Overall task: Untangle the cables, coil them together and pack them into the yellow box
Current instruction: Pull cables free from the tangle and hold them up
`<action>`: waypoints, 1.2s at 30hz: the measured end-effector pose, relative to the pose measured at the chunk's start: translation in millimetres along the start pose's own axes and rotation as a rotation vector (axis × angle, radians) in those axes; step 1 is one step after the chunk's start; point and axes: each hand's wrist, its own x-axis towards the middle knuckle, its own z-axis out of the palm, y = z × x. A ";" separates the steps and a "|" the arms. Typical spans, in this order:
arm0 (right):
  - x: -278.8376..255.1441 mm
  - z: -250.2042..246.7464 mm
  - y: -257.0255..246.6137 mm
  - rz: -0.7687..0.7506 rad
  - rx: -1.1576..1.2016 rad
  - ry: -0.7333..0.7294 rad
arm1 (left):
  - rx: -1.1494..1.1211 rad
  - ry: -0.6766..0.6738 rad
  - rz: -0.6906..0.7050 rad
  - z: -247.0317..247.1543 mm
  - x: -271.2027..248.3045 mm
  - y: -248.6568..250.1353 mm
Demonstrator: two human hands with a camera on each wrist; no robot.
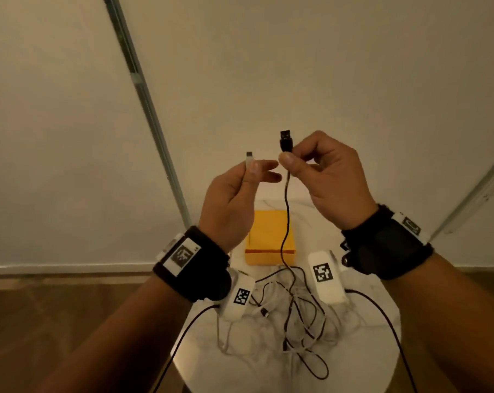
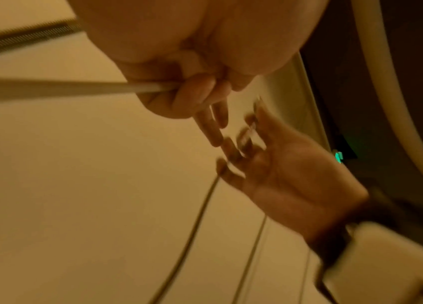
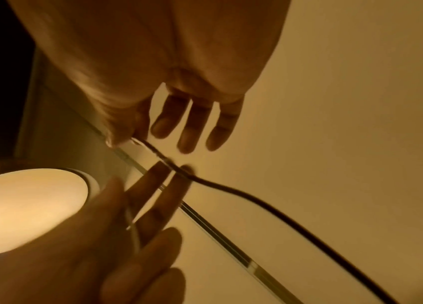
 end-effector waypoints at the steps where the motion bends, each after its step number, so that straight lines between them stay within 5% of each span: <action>1: 6.4 0.9 -3.6 -0.027 -0.053 0.008 | -0.017 -0.015 0.009 6.7 3.0 4.3; 6: 17.9 1.1 -12.5 -0.012 -0.175 -0.015 | -0.059 -0.009 0.046 21.7 23.9 23.1; 11: -7.0 25.8 -1.8 0.329 0.533 -0.437 | -0.280 -0.040 -0.038 18.5 46.2 47.6; 14: -29.4 35.4 15.9 0.311 0.353 -0.653 | -0.268 0.002 0.051 3.5 63.4 68.3; 22: -62.3 -4.0 117.2 0.452 -0.193 -0.458 | 0.240 0.183 0.418 -57.1 81.5 63.0; 26: -44.5 0.7 91.7 0.388 -0.129 -0.389 | 0.700 -0.183 0.304 -37.9 46.8 21.7; 29: -25.8 9.1 54.2 0.258 -0.182 -0.407 | 0.717 -0.498 0.109 -11.5 18.4 -12.9; 36: -34.7 7.3 56.9 0.309 0.008 -0.455 | 0.506 -0.477 0.083 -19.1 19.9 -27.0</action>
